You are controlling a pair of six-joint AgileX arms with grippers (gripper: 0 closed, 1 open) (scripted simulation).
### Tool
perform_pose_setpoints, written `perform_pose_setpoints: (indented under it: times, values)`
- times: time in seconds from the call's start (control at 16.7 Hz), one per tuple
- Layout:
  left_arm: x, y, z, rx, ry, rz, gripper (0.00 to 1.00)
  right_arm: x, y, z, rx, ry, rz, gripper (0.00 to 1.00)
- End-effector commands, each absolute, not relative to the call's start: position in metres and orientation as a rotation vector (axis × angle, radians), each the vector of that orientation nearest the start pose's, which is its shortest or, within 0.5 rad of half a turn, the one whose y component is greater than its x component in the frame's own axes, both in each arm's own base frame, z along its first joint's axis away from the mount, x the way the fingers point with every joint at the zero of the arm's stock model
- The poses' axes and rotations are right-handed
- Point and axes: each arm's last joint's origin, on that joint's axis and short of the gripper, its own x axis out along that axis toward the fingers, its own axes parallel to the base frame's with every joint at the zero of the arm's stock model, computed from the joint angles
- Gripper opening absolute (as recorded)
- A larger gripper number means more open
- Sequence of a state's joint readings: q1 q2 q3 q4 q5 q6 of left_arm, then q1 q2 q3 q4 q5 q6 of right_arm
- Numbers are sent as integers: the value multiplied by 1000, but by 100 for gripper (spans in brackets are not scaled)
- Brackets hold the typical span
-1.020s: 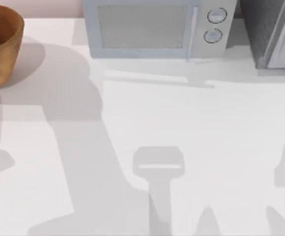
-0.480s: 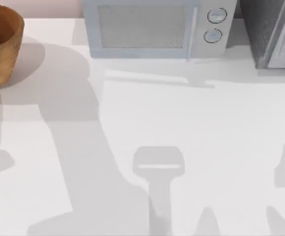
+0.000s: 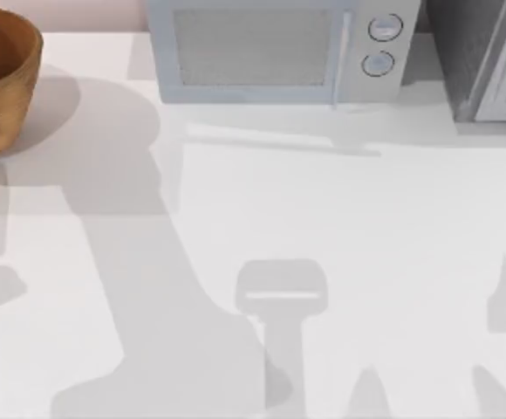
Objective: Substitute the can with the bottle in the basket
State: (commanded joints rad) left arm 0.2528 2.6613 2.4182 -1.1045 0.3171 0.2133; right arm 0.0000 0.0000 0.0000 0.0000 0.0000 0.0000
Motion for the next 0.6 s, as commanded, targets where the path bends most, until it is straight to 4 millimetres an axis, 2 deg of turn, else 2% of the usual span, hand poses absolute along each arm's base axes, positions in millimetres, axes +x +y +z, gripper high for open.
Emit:
perform_pose_setpoints:
  times: [0.18,0.6]
  values:
    - [518,131,126,-201,1274,-170,100,106,-1,160,0,0,0,100]
    - [518,131,126,-201,1274,-170,47,106,-1,160,0,0,0,100]
